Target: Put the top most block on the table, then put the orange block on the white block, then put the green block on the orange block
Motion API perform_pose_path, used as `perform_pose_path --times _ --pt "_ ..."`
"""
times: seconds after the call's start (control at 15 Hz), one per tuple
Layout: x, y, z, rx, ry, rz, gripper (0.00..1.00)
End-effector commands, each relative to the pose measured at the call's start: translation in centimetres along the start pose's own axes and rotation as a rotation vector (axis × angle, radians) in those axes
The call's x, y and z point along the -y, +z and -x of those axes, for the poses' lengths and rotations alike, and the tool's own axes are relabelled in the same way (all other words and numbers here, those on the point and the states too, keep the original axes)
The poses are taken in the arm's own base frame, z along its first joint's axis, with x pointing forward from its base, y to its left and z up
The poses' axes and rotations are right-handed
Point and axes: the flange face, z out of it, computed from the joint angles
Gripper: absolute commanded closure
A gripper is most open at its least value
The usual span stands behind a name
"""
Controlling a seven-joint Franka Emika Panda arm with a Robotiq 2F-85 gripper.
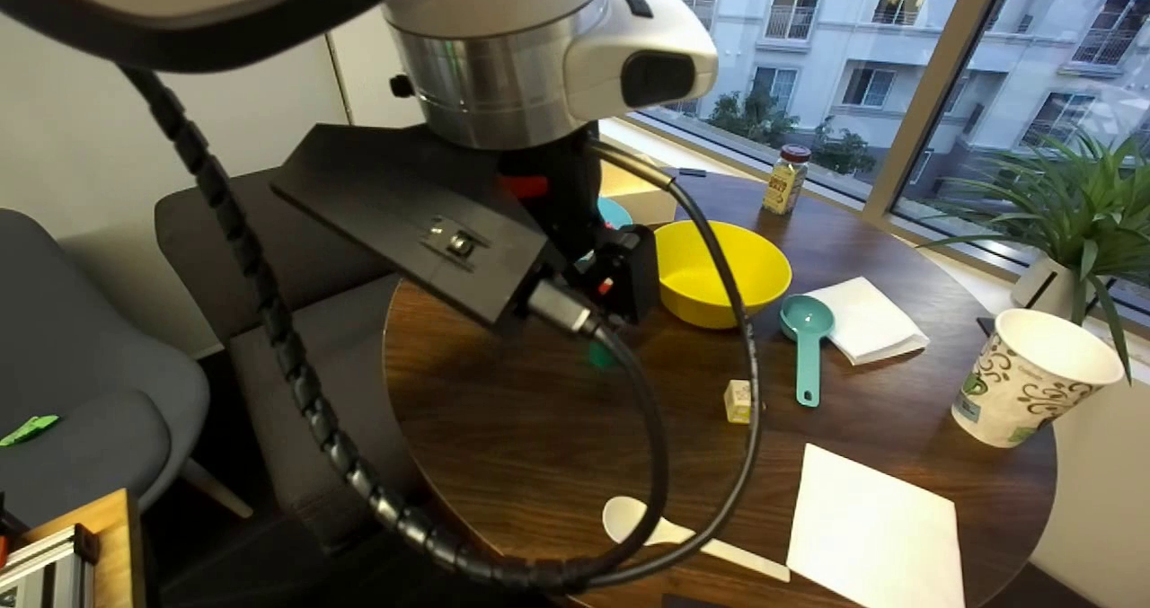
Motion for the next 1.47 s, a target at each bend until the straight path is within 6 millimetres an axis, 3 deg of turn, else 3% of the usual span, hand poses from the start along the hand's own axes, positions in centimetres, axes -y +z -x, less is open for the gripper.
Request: perform_pose_path --times 0.0,0.67,1.4 --pt "0.2 0.9 -3.0 -0.007 -0.070 0.021 0.00" --pt "2.2 1.8 -7.5 -0.054 -0.094 0.019 0.00" --pt "3.0 3.6 -8.3 -0.019 -0.061 -0.003 0.00"
